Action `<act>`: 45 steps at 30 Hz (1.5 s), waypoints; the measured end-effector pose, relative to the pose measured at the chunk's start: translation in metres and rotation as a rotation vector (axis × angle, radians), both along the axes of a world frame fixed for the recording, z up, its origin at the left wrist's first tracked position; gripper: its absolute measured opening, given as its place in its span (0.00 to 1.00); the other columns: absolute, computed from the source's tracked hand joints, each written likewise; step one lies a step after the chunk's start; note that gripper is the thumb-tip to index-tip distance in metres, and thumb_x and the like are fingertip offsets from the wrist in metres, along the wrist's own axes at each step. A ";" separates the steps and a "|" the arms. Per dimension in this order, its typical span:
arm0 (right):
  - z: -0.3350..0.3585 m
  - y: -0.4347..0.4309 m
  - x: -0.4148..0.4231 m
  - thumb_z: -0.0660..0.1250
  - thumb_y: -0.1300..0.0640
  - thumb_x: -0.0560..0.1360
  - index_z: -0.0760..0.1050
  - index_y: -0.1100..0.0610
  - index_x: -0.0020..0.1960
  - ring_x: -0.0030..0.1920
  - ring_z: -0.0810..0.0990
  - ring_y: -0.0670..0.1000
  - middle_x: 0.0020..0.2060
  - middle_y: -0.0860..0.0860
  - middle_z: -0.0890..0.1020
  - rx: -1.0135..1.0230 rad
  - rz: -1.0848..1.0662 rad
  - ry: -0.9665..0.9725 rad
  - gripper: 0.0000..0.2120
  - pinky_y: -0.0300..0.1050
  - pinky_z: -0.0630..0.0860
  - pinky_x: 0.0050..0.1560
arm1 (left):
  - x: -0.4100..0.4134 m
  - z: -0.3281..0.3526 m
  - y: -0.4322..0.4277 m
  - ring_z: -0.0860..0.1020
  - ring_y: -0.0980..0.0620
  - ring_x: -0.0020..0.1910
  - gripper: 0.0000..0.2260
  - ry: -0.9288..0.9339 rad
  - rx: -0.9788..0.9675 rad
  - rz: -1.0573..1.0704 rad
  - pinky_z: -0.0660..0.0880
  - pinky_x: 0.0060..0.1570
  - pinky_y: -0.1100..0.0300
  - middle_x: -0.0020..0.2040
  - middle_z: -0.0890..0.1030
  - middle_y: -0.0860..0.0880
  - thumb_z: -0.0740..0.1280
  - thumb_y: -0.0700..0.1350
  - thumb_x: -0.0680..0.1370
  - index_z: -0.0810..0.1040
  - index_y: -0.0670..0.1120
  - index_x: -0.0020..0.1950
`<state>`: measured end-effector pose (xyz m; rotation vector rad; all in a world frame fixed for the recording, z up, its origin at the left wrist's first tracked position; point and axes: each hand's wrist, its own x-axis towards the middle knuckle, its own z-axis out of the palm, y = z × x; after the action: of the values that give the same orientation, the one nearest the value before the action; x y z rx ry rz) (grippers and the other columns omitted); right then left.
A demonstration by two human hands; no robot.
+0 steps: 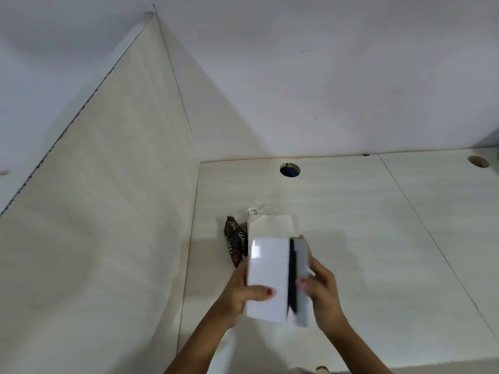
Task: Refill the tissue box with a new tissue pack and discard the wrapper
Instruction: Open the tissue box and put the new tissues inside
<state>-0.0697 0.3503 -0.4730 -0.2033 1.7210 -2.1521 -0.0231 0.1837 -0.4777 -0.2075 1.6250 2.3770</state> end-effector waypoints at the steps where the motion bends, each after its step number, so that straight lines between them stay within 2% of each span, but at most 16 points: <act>1: 0.002 0.004 0.000 0.73 0.47 0.52 0.82 0.50 0.49 0.41 0.81 0.49 0.39 0.45 0.85 -0.082 0.013 -0.052 0.25 0.41 0.78 0.36 | 0.002 -0.002 -0.004 0.83 0.52 0.38 0.32 -0.036 0.080 0.033 0.79 0.35 0.61 0.36 0.85 0.50 0.76 0.45 0.46 0.75 0.45 0.49; 3: 0.008 0.012 -0.003 0.78 0.42 0.43 0.83 0.51 0.36 0.33 0.80 0.47 0.30 0.47 0.83 -0.269 0.068 -0.203 0.24 0.38 0.77 0.28 | 0.007 -0.012 -0.015 0.82 0.51 0.34 0.36 -0.105 0.248 0.118 0.79 0.30 0.60 0.33 0.83 0.48 0.80 0.47 0.39 0.76 0.42 0.45; 7: -0.012 0.035 -0.019 0.76 0.45 0.47 0.82 0.57 0.40 0.38 0.82 0.56 0.36 0.57 0.84 -0.468 0.022 -0.477 0.26 0.47 0.81 0.38 | 0.018 -0.045 -0.036 0.81 0.47 0.41 0.28 -0.130 0.473 0.243 0.79 0.40 0.55 0.39 0.83 0.45 0.80 0.51 0.49 0.79 0.41 0.45; 11: -0.040 0.064 -0.032 0.76 0.49 0.43 0.80 0.57 0.34 0.30 0.81 0.55 0.29 0.54 0.82 -0.351 -0.190 -0.653 0.22 0.44 0.79 0.33 | 0.033 -0.088 -0.050 0.83 0.44 0.43 0.28 -0.235 0.542 0.394 0.80 0.40 0.51 0.43 0.84 0.43 0.79 0.53 0.51 0.82 0.42 0.46; 14: -0.058 0.085 -0.036 0.65 0.48 0.64 0.75 0.58 0.36 0.27 0.79 0.53 0.27 0.54 0.80 -0.170 -0.306 -0.752 0.12 0.42 0.75 0.30 | 0.043 -0.104 -0.048 0.83 0.43 0.41 0.30 -0.313 0.493 0.468 0.80 0.38 0.52 0.41 0.85 0.41 0.78 0.56 0.48 0.83 0.41 0.44; 17: -0.078 0.093 -0.045 0.54 0.60 0.74 0.72 0.60 0.32 0.22 0.76 0.51 0.24 0.56 0.76 0.088 -0.414 -0.688 0.15 0.40 0.72 0.25 | 0.046 -0.105 -0.045 0.82 0.46 0.37 0.16 -0.364 0.313 0.677 0.79 0.34 0.61 0.34 0.86 0.45 0.72 0.55 0.61 0.84 0.42 0.38; 19: -0.087 0.091 -0.050 0.55 0.62 0.75 0.74 0.61 0.36 0.31 0.78 0.54 0.28 0.54 0.81 0.251 -0.426 -0.617 0.13 0.45 0.74 0.31 | 0.041 -0.103 -0.046 0.81 0.50 0.34 0.14 -0.406 0.152 0.765 0.76 0.31 0.64 0.31 0.84 0.49 0.60 0.47 0.74 0.83 0.45 0.36; 22: -0.096 0.085 -0.060 0.58 0.60 0.72 0.78 0.61 0.44 0.44 0.76 0.58 0.42 0.58 0.79 0.473 -0.432 -0.467 0.11 0.48 0.69 0.41 | 0.026 -0.094 -0.043 0.79 0.44 0.44 0.09 -0.376 -0.261 0.796 0.72 0.43 0.55 0.41 0.81 0.44 0.60 0.45 0.74 0.79 0.46 0.42; 24: -0.095 0.079 -0.063 0.58 0.58 0.72 0.78 0.60 0.47 0.50 0.75 0.59 0.47 0.61 0.79 0.692 -0.425 -0.345 0.13 0.50 0.69 0.46 | 0.017 -0.089 -0.038 0.76 0.42 0.50 0.14 -0.325 -0.655 0.739 0.71 0.49 0.52 0.47 0.79 0.44 0.60 0.47 0.70 0.79 0.41 0.48; 27: -0.089 0.068 -0.071 0.59 0.62 0.74 0.68 0.64 0.66 0.64 0.70 0.63 0.65 0.63 0.72 0.997 -0.379 -0.115 0.20 0.54 0.66 0.65 | 0.003 -0.076 -0.031 0.72 0.43 0.59 0.16 -0.218 -0.936 0.783 0.69 0.61 0.49 0.57 0.76 0.41 0.63 0.41 0.72 0.73 0.37 0.58; 30: -0.081 0.046 -0.088 0.62 0.67 0.72 0.69 0.62 0.64 0.64 0.71 0.61 0.64 0.62 0.72 1.003 -0.236 0.116 0.21 0.52 0.67 0.65 | -0.026 -0.057 -0.015 0.70 0.58 0.57 0.16 0.119 -0.994 0.634 0.66 0.60 0.67 0.56 0.73 0.49 0.63 0.39 0.71 0.73 0.42 0.59; 33: -0.072 0.015 -0.111 0.62 0.61 0.74 0.63 0.59 0.69 0.67 0.69 0.58 0.67 0.60 0.70 0.960 0.031 0.137 0.23 0.48 0.65 0.65 | -0.071 -0.053 0.004 0.69 0.61 0.58 0.19 0.198 -0.886 0.310 0.66 0.60 0.70 0.59 0.70 0.51 0.62 0.39 0.70 0.70 0.44 0.61; 35: -0.071 -0.004 -0.124 0.61 0.57 0.76 0.55 0.59 0.72 0.69 0.66 0.59 0.70 0.60 0.66 0.932 0.123 0.055 0.28 0.49 0.63 0.67 | -0.100 -0.065 0.013 0.69 0.54 0.61 0.21 0.054 -0.857 0.227 0.68 0.62 0.62 0.62 0.69 0.48 0.64 0.41 0.70 0.68 0.42 0.63; 37: -0.073 -0.017 -0.131 0.59 0.56 0.76 0.51 0.59 0.73 0.70 0.65 0.60 0.71 0.61 0.64 0.949 0.150 -0.021 0.30 0.49 0.62 0.67 | -0.125 -0.070 0.019 0.73 0.43 0.59 0.21 -0.218 -0.755 0.261 0.73 0.54 0.54 0.60 0.72 0.42 0.65 0.44 0.70 0.67 0.40 0.62; 40: -0.077 -0.022 -0.131 0.60 0.57 0.75 0.52 0.58 0.73 0.67 0.68 0.60 0.69 0.61 0.67 1.004 0.140 -0.054 0.30 0.48 0.65 0.64 | -0.151 -0.076 0.023 0.74 0.38 0.57 0.25 -0.568 -0.729 0.266 0.70 0.49 0.55 0.60 0.74 0.38 0.65 0.49 0.70 0.66 0.37 0.62; 45: -0.087 -0.014 -0.128 0.62 0.58 0.73 0.57 0.57 0.72 0.65 0.70 0.59 0.67 0.60 0.69 0.940 0.061 -0.117 0.29 0.49 0.67 0.63 | -0.168 -0.090 0.013 0.77 0.41 0.52 0.27 -0.667 -0.550 0.324 0.74 0.50 0.54 0.55 0.79 0.40 0.68 0.51 0.68 0.69 0.36 0.61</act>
<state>-0.1982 0.3362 -0.5599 0.1244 2.3806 -1.0908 -0.1916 0.1965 -0.5678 -1.2885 1.9127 1.6692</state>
